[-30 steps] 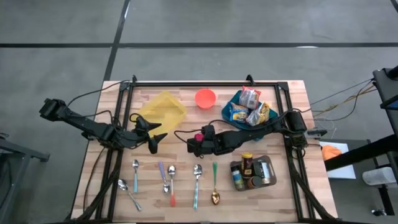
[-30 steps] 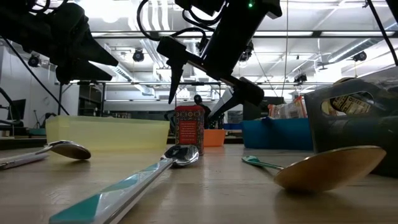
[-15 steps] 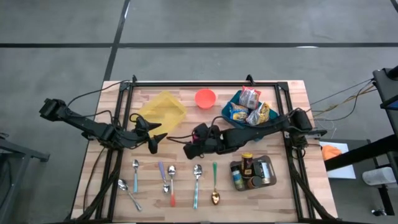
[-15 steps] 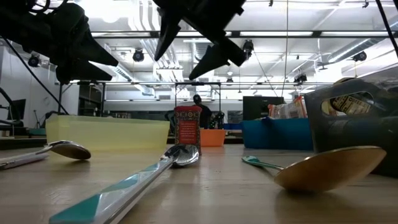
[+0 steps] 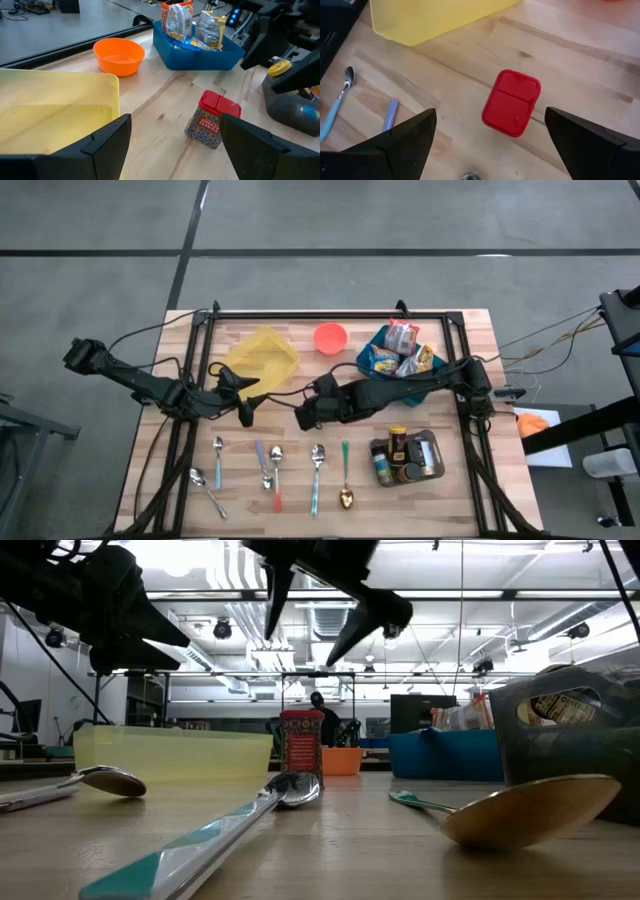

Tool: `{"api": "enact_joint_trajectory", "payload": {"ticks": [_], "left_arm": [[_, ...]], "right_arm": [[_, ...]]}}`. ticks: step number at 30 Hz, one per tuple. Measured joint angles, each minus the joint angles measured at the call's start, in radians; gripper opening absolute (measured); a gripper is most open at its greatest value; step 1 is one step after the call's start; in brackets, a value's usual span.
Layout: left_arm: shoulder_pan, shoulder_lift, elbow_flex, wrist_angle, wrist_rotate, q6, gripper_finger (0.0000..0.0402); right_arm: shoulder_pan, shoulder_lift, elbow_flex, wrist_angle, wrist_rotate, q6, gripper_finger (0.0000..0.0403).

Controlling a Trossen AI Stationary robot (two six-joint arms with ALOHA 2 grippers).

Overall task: Pick & Place Food Item
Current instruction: Put the red seasoning can into the black bin

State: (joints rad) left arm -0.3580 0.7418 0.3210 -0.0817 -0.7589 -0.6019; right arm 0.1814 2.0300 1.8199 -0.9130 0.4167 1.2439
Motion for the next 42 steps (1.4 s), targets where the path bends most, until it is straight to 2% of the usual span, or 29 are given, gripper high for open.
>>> {"api": "enact_joint_trajectory", "payload": {"ticks": [8, 16, 19, 27, 42], "left_arm": [[0.0, 0.0, 0.0, -0.002, 0.0, 0.0, 0.03], [0.0, 0.0, 0.0, -0.009, 0.0, -0.001, 0.03], [0.0, 0.0, 0.0, -0.015, 0.0, -0.001, 0.03], [0.0, 0.0, 0.0, -0.032, 0.0, -0.003, 0.03], [0.0, 0.0, 0.0, -0.051, 0.0, -0.002, 0.03]], "right_arm": [[-0.018, 0.19, 0.309, -0.304, 0.002, 0.03, 0.0368], [-0.018, 0.334, 0.536, -0.426, 0.058, -0.016, 0.0368], [-0.02, 0.342, 0.525, -0.427, 0.061, 0.003, 0.0368], [-0.023, 0.343, 0.459, -0.443, 0.108, 0.186, 0.0368], [-0.018, 0.343, 0.375, -0.363, 0.101, 0.205, 0.0368]]}}
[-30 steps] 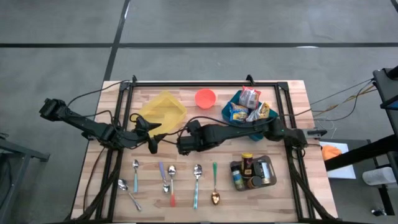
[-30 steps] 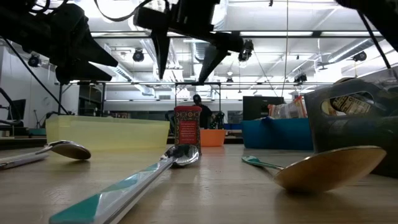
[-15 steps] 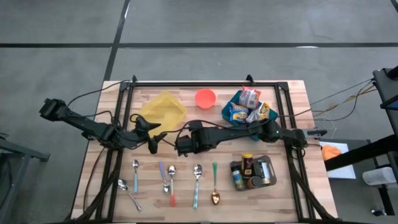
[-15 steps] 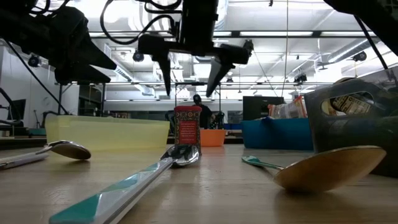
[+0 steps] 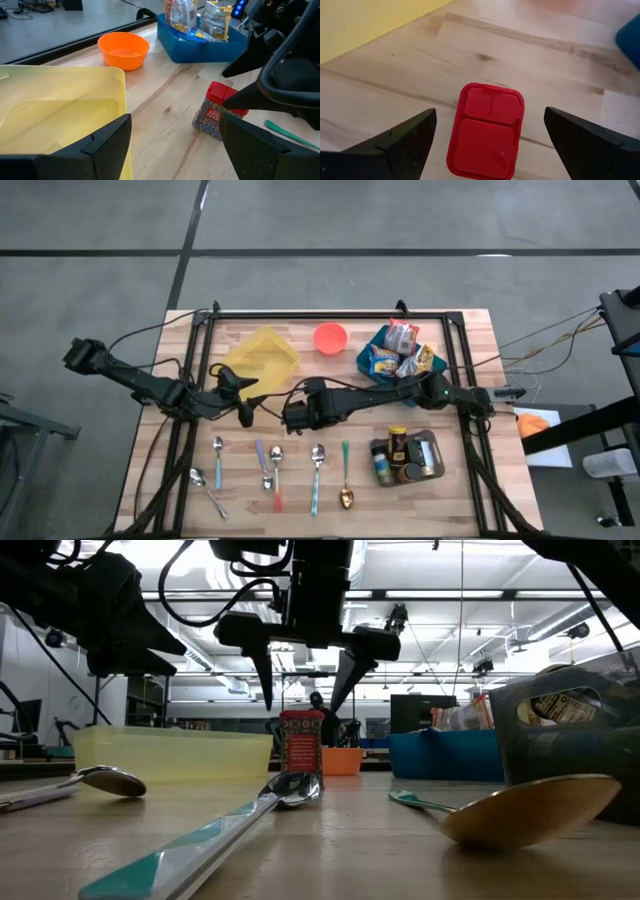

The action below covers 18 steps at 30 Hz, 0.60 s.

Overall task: Pick & Place Food Item
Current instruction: Put the red seasoning can into the black bin

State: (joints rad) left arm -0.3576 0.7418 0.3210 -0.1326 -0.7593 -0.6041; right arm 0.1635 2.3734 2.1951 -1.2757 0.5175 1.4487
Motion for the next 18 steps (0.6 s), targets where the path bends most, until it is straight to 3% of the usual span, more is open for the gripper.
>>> {"api": "enact_joint_trajectory", "payload": {"ticks": [18], "left_arm": [[0.0, 0.0, 0.0, 0.0, 0.0, 0.002, 0.03]], "right_arm": [[0.0, 0.0, -0.09, 0.083, 0.002, 0.046, 0.0368]]}}
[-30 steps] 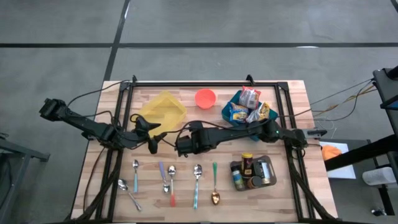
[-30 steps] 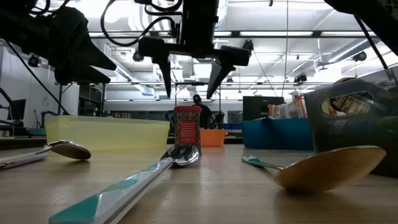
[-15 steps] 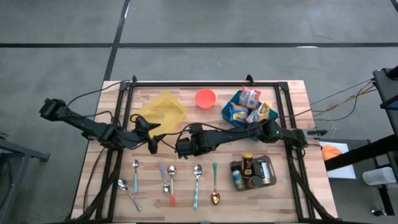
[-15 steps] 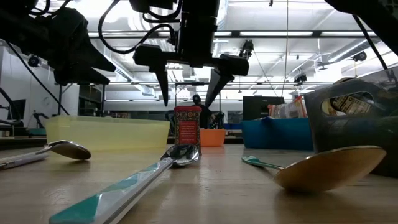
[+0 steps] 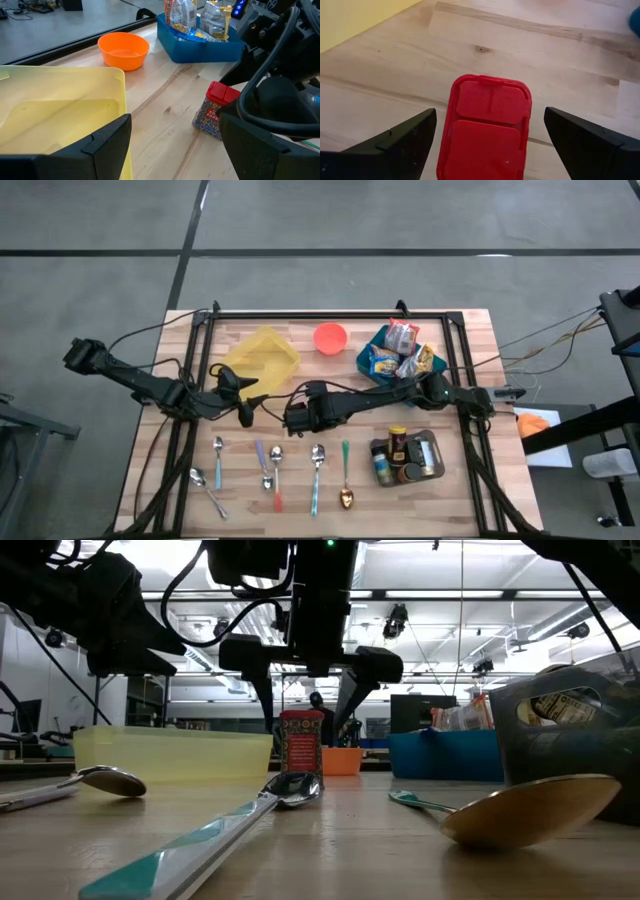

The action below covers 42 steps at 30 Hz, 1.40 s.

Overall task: Pick & Place Food Item
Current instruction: Put the red seasoning can into the black bin

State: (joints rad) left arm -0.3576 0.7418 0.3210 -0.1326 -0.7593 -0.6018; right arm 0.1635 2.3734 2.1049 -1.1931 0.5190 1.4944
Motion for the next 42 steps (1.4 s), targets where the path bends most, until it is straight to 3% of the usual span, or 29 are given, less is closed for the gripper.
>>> {"api": "enact_joint_trajectory", "payload": {"ticks": [42], "left_arm": [[0.0, 0.0, 0.0, 0.0, 0.0, -0.003, 0.03]], "right_arm": [[-0.003, 0.0, -0.019, 0.028, -0.003, 0.013, 0.0368]]}}
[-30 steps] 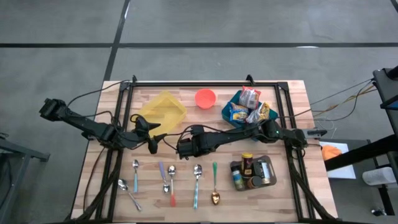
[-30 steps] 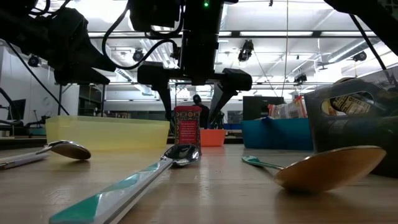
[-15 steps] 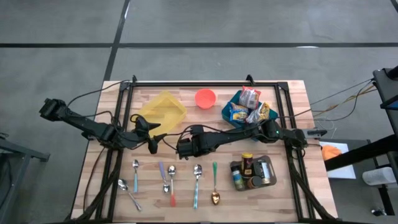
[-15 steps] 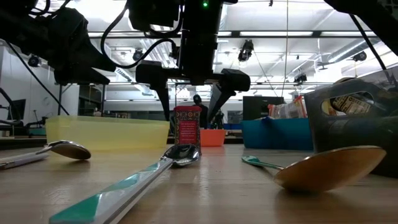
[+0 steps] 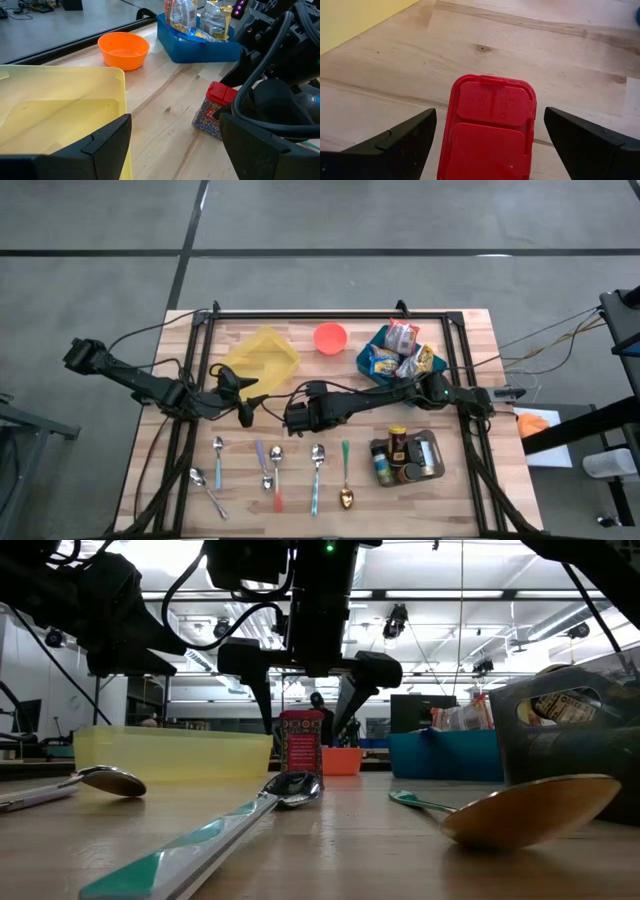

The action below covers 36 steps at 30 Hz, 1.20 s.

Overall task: Pick & Place Food Item
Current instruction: Put the red seasoning can into the black bin

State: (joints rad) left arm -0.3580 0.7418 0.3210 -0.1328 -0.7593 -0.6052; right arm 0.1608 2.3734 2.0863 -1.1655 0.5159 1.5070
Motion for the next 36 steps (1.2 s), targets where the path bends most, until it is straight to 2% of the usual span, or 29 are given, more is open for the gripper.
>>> {"api": "enact_joint_trajectory", "payload": {"ticks": [10, 18, 23, 36], "left_arm": [[0.0, 0.0, 0.0, 0.0, 0.0, 0.0, 0.03], [0.0, 0.0, 0.0, 0.0, 0.0, 0.001, 0.03], [0.0, 0.0, 0.0, 0.0, 0.0, 0.004, 0.03], [0.0, 0.0, 0.0, 0.0, 0.0, 0.003, 0.03]], "right_arm": [[0.0, 0.0, -0.001, 0.004, 0.0, 0.0, 0.0358], [-0.004, 0.0, -0.003, -0.009, 0.0, 0.003, 0.0263], [-0.004, 0.0, -0.006, -0.009, 0.001, 0.005, 0.0226], [-0.005, 0.0, -0.009, -0.009, 0.002, 0.005, 0.0223]]}}
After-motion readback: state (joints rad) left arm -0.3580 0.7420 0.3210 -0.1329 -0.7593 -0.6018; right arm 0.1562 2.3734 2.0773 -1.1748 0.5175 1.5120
